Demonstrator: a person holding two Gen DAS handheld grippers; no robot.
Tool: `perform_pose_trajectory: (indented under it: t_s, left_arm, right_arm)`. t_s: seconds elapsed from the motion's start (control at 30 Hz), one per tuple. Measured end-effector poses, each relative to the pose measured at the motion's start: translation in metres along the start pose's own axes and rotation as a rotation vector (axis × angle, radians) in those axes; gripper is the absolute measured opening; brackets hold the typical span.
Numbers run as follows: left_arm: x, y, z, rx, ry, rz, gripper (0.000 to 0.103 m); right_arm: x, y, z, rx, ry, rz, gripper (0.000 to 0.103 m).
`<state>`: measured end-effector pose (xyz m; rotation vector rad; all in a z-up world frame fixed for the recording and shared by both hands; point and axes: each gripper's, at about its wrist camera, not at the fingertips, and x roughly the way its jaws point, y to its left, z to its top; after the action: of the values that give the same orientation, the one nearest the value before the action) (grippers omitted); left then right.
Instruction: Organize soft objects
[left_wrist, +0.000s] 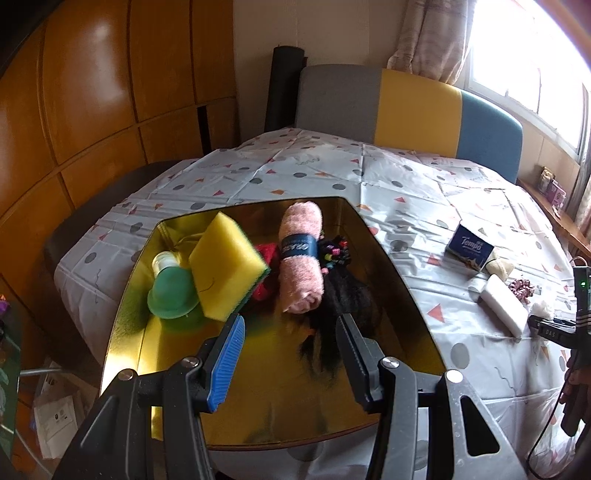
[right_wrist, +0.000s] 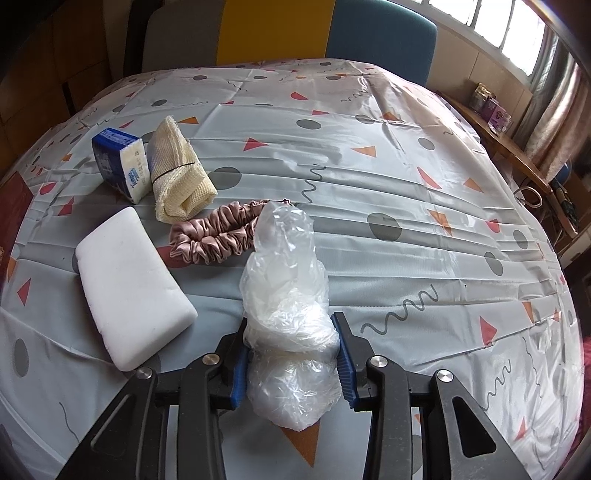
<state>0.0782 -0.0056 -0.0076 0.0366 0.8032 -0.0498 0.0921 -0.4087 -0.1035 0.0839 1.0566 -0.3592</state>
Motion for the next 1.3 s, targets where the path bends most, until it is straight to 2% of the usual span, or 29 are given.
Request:
perform_pose_trajectory:
  t_s: [0.2,0.37,0.5,0.77,0.9,1.23,1.3]
  left_arm:
    - [0.002,0.013,-0.004,-0.023,0.017,0.011,0.051]
    - [0.002,0.021,-0.005,-0.042,0.015,0.018,0.051]
    - [0.003,0.022,-0.005,-0.046,0.018,0.008,0.051]
    - [0.003,0.036,-0.003,-0.065,0.011,0.017,0.051]
    - [0.004,0.045,-0.006,-0.082,0.018,0.022,0.051]
    - [-0.001,0.054,-0.009,-0.100,0.009,0.014,0.050]
    - [0.000,0.056,-0.010,-0.104,0.011,0.012,0.047]
  right_arm:
    - [-0.002,-0.005,0.001,0.032,0.018,0.022,0.039]
    - [-0.021,-0.002,0.008,0.043,-0.075,0.063,0.039]
    - [-0.002,0.006,0.002,-0.005,0.008,0.037,0.039]
    - [-0.039,0.000,0.009,0.055,-0.107,0.086,0.039]
    - [-0.063,0.029,0.009,-0.005,-0.146,0.179,0.039]
    - [-0.106,0.141,-0.005,-0.173,-0.171,0.422,0.039]
    - [-0.116,0.161,-0.004,-0.198,-0.182,0.460,0.039]
